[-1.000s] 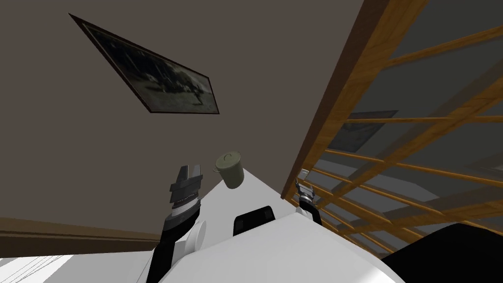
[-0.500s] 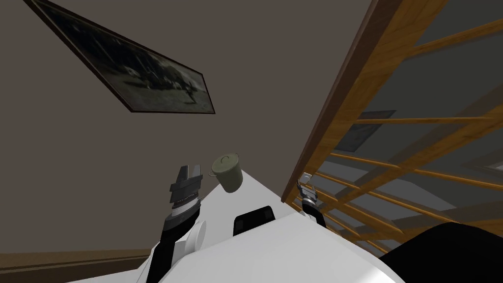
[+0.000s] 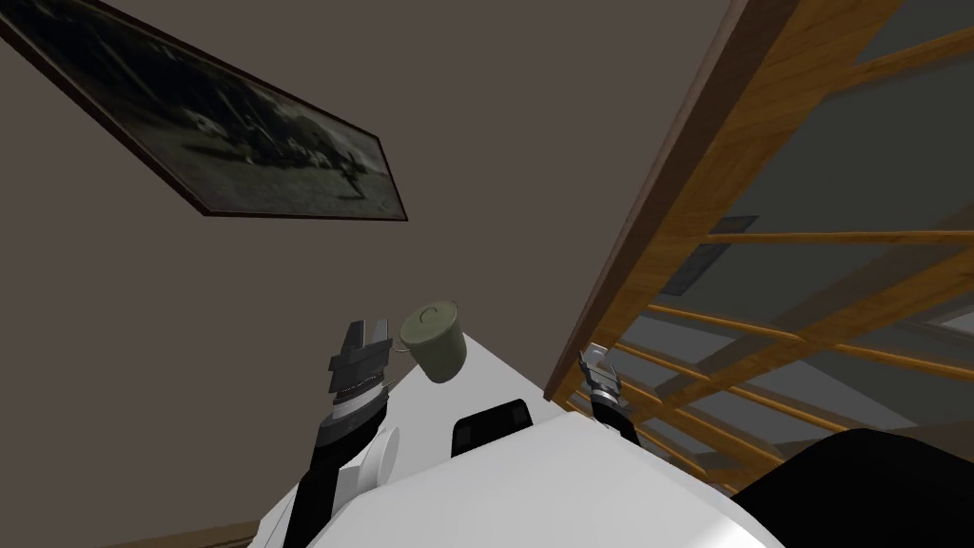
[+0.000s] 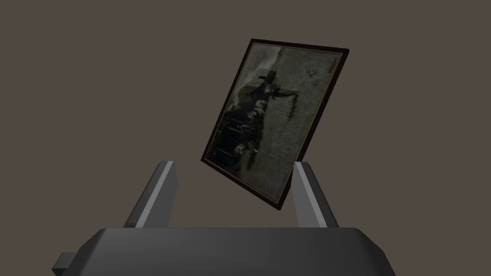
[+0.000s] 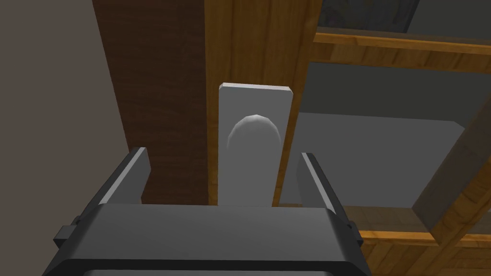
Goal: Pull the door open
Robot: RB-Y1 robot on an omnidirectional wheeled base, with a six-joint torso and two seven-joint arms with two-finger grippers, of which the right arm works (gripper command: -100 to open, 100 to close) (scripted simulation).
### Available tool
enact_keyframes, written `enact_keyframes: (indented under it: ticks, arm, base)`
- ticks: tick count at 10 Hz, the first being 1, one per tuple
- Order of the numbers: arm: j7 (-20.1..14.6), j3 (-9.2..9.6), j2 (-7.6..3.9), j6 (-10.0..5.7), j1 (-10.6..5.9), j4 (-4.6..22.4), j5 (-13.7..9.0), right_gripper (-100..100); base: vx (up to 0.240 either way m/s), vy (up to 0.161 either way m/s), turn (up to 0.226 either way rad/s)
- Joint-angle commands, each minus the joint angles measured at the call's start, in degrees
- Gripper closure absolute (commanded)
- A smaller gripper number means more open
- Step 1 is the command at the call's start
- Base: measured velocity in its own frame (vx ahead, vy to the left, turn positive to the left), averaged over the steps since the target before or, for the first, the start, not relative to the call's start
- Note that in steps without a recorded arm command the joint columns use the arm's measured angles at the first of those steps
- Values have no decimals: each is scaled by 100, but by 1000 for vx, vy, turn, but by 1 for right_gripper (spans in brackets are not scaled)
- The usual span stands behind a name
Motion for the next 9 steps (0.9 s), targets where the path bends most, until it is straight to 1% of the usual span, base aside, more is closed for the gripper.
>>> enact_keyframes:
  ticks: [1, 3, 4, 5, 6, 9]
  arm:
    - [-175, -97, 13, 23, 66, 11, 211, -100]
    - [-329, -189, 26, 50, 146, -4, 410, -100]
    - [-263, -108, 86, 54, 150, -9, 365, -100]
    - [-263, -108, 86, 54, 150, -9, 365, 100]
    - [-263, -108, 86, 54, 150, -9, 365, 100]
    - [-263, -108, 86, 54, 150, -9, 365, 100]
  base:
    - [140, -128, -52]
    - [96, -118, -41]
    - [26, -18, -6]
    - [-20, 31, 19]
    - [-20, -2, -68]
    - [-4, -3, 10]
